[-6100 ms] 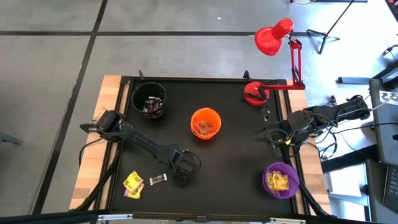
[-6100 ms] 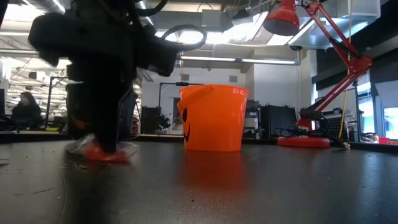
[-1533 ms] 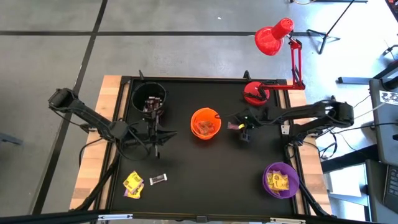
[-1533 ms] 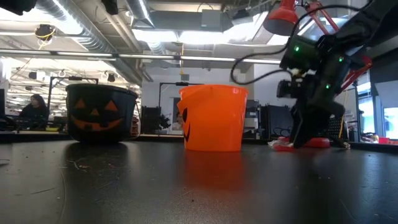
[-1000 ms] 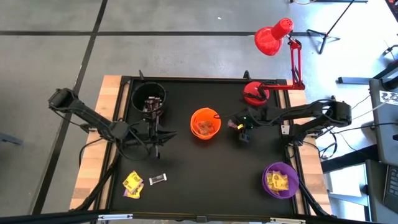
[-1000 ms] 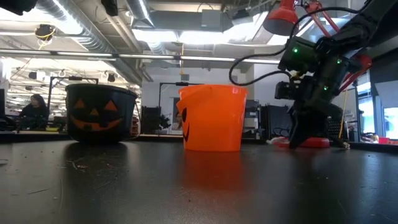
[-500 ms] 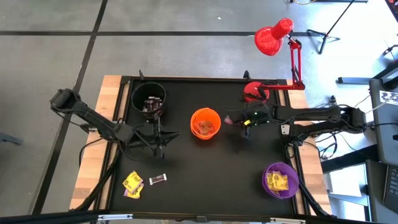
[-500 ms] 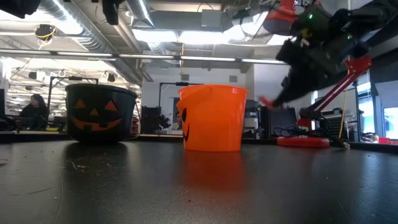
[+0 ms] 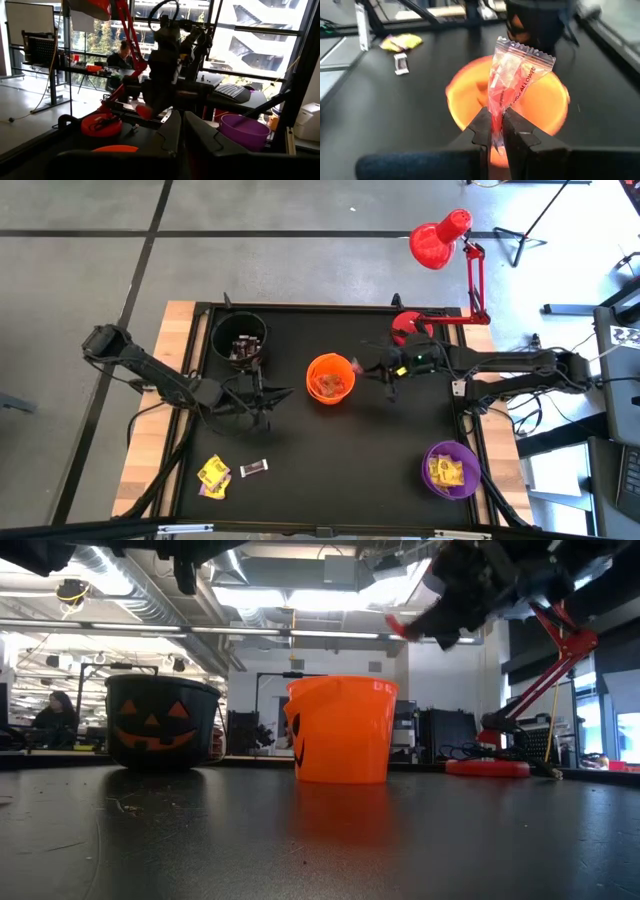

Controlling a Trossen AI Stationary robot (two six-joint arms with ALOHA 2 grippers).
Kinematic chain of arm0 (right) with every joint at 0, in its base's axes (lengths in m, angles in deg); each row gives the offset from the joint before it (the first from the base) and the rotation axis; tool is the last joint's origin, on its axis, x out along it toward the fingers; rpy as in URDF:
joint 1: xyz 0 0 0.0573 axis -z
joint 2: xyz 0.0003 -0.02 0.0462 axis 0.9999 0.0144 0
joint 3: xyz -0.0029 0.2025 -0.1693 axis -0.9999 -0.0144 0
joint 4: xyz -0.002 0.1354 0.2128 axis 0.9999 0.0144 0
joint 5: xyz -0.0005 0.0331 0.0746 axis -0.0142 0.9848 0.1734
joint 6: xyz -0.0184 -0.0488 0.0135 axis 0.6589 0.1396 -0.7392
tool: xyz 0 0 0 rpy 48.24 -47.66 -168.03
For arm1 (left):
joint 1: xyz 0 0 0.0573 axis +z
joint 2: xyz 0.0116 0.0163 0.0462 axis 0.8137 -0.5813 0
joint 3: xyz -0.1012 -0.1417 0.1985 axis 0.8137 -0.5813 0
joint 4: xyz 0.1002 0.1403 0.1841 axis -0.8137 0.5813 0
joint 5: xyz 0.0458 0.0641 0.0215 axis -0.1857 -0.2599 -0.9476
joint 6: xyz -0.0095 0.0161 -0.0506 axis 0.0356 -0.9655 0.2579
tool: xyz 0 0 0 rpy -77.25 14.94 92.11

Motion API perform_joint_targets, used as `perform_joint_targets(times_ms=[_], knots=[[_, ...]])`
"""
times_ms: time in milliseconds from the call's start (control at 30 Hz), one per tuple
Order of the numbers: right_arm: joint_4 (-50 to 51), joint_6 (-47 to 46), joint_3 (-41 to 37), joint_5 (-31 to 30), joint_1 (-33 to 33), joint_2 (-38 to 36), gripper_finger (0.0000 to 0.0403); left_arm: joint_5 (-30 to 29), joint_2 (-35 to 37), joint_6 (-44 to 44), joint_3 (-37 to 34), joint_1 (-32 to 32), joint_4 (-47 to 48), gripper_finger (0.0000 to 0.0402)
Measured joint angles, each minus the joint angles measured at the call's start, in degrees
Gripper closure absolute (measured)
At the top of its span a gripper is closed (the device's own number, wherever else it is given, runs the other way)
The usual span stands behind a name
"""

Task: Sort candy
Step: Put the red gummy into the orange bucket, then put the brown chocolate bar into the black bucket

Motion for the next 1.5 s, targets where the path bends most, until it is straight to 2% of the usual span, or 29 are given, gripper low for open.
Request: perform_joint_targets(times_ms=[267, 433, 600, 733, 833, 900, 1000, 1100, 1200, 1300, 1400, 1500], knots=[[2.3, 4.2, 6.1, -2.0, -2.7, 6.2, 0.0360, 0.2, 0.0, 2.0, 0.0, 0.3, 0.0, 0.0388], [3.2, 4.5, 8.5, -0.9, -2.6, 10.8, 0.0295, 0.3, 0.0, 2.8, 0.0, 0.3, 0.2, 0.0388], [6.4, 4.7, 10.8, -0.4, -2.6, 11.6, 0.0225, 0.3, 0.0, 3.1, 0.0, 0.1, 0.3, 0.0388], [15.5, 4.2, 14.6, -0.3, -2.6, 9.4, 0.0206, 2.7, 0.0, 3.7, 4.2, -1.0, 2.2, 0.0388], [20.5, 4.1, 16.5, 2.2, -2.6, 6.6, 0.0211, 2.0, 0.0, -0.2, 11.7, -3.6, 13.5, 0.0388], [21.5, 4.1, 16.7, 4.1, -2.7, 4.3, 0.0218, -1.0, -0.5, -0.3, 18.2, -5.0, 25.0, 0.0388], [22.7, 4.0, 16.7, 4.4, -4.4, 0.1, 0.0230, -5.4, -3.7, 2.7, 28.2, -6.7, 42.2, 0.0388], [24.0, 4.1, 16.8, 2.7, -7.1, -4.3, 0.0240, -5.7, -8.5, 8.9, 36.4, -7.4, 57.4, 0.0388], [25.1, 4.1, 16.8, 0.5, -10.4, -8.8, 0.0246, -2.5, -12.4, 18.9, 41.4, -7.6, 71.6, 0.0388], [26.1, 4.1, 16.8, -2.8, -13.5, -12.9, 0.0248, 2.1, -15.6, 30.4, 42.6, -7.7, 82.1, 0.0388], [27.0, 4.1, 16.8, -6.3, -15.5, -15.8, 0.0248, 8.7, -18.2, 39.0, 42.3, -7.9, 87.6, 0.0388], [28.1, 4.1, 16.8, -9.0, -16.6, -17.5, 0.0249, 14.0, -21.1, 42.8, 42.1, -8.7, 87.6, 0.0379]])
